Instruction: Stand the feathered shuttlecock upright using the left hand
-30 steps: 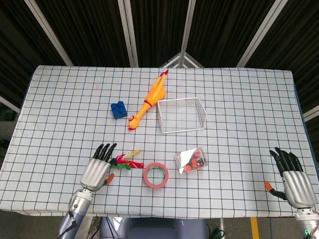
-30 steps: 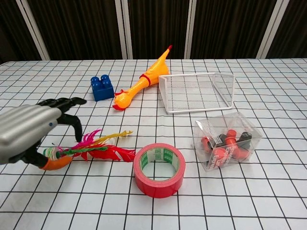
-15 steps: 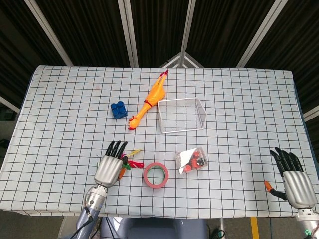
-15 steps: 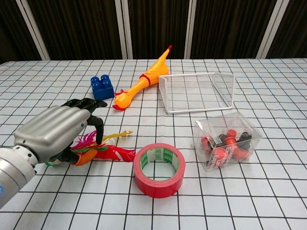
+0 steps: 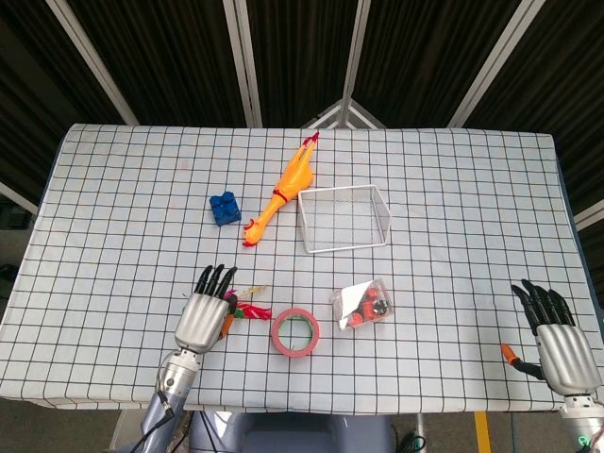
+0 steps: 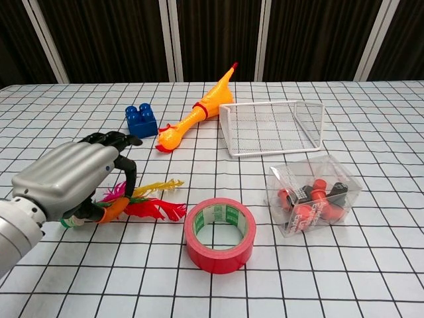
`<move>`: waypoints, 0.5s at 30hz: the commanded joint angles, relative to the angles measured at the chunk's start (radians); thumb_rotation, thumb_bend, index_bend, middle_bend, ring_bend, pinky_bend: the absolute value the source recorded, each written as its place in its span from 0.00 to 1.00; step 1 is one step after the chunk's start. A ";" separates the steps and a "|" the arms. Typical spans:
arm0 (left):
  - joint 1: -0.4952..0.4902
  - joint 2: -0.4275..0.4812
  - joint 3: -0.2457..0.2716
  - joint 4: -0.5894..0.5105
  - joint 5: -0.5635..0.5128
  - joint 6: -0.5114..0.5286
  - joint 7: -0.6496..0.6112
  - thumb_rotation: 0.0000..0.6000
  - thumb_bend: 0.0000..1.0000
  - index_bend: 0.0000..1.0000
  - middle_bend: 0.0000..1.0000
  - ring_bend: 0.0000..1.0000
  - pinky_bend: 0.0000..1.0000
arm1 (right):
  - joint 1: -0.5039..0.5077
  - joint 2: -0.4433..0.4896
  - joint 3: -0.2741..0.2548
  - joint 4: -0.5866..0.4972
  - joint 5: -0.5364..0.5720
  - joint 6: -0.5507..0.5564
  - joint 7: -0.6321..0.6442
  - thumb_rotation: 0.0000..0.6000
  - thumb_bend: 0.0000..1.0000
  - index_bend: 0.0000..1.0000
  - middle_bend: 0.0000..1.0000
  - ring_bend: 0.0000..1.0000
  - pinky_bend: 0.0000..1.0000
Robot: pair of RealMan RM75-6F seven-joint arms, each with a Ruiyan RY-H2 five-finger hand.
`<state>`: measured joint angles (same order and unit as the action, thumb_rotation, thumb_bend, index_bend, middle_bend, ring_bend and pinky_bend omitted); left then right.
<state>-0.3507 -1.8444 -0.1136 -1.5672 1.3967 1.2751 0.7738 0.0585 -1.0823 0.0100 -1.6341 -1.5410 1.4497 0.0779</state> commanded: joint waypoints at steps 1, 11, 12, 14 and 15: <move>-0.001 0.027 -0.005 -0.036 0.013 0.017 -0.009 1.00 0.62 0.58 0.07 0.00 0.00 | 0.000 0.000 0.000 0.000 0.000 0.000 0.001 1.00 0.34 0.00 0.00 0.00 0.00; -0.011 0.156 -0.038 -0.181 0.061 0.053 -0.037 1.00 0.61 0.58 0.07 0.00 0.00 | -0.002 0.000 -0.001 0.000 -0.002 0.003 -0.002 1.00 0.34 0.00 0.00 0.00 0.00; -0.011 0.169 -0.035 -0.190 0.064 0.054 -0.036 1.00 0.61 0.58 0.07 0.00 0.00 | -0.002 0.000 -0.001 0.000 -0.002 0.004 -0.002 1.00 0.34 0.00 0.00 0.00 0.00; -0.008 0.191 -0.029 -0.205 0.068 0.055 -0.041 1.00 0.61 0.58 0.07 0.00 0.00 | -0.002 0.000 0.000 -0.001 0.000 0.003 0.000 1.00 0.34 0.00 0.00 0.00 0.00; -0.006 0.203 -0.024 -0.212 0.068 0.055 -0.047 1.00 0.61 0.58 0.07 0.00 0.00 | -0.002 0.000 -0.001 -0.002 0.000 0.002 0.000 1.00 0.34 0.00 0.00 0.00 0.00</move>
<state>-0.3591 -1.6584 -0.1443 -1.7657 1.4609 1.3288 0.7337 0.0564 -1.0822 0.0093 -1.6360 -1.5411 1.4516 0.0775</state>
